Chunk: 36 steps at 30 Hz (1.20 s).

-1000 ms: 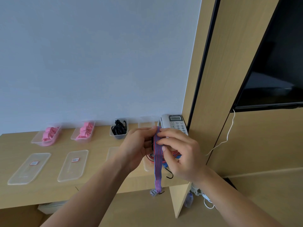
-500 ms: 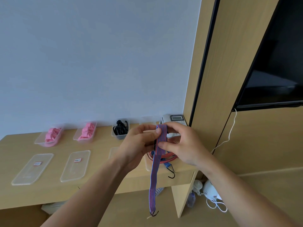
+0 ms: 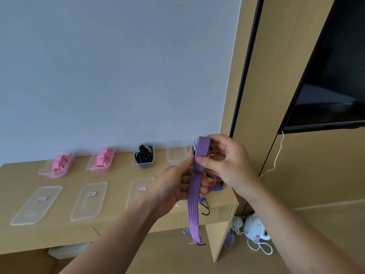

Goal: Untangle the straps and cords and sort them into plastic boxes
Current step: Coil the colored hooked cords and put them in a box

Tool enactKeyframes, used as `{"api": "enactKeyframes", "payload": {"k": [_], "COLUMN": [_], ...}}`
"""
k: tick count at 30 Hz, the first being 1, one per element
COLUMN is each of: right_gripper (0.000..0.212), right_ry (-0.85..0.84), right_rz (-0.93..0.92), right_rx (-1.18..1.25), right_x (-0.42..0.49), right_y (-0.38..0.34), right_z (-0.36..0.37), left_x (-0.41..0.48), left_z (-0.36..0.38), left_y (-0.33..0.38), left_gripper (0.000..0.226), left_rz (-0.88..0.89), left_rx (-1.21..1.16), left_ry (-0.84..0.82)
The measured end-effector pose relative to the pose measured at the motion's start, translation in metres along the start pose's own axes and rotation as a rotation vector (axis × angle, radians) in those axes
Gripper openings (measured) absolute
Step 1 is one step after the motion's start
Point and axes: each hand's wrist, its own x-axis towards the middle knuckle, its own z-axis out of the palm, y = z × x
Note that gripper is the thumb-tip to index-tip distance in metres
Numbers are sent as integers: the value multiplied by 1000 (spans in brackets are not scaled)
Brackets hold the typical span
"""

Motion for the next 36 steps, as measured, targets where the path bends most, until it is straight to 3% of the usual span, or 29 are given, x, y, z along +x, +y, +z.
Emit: {"api": "enactKeyframes", "payload": {"k": [9,15,23,26,29,32,34,36], "right_gripper": [46,28,33,20,31,57,52,40], "right_ry": [121,135,-45,-13,48,1,-109,-207], "right_rz": [-336,-540,-635,-652,-510,-138,37,100], "right_rx": [-361,-467,-533,-532,-464,-337,-270,-202], "right_x": [-11,-20,-33,-33,-30,-27,-20,-13], "right_y": [5,21,37,34,27,18,16,15], "right_z": [1,5,4,5,7,6,2,-4], "left_x": [0,3,12,13,13,13,13,13], "left_z": [8,3,-6,-8,-7,-7,-5,-4], "left_y": [8,12,13,14,15,16,15,11], "left_gripper": [54,51,20,20,24,24,23,21], "left_rz": [-10,-30,17,75,125,167,188,198], "left_rx": [14,-81,-90,-76,-41,-22,-8,13], "left_ry": [48,-3,51,32,17,4,-17,-4]}}
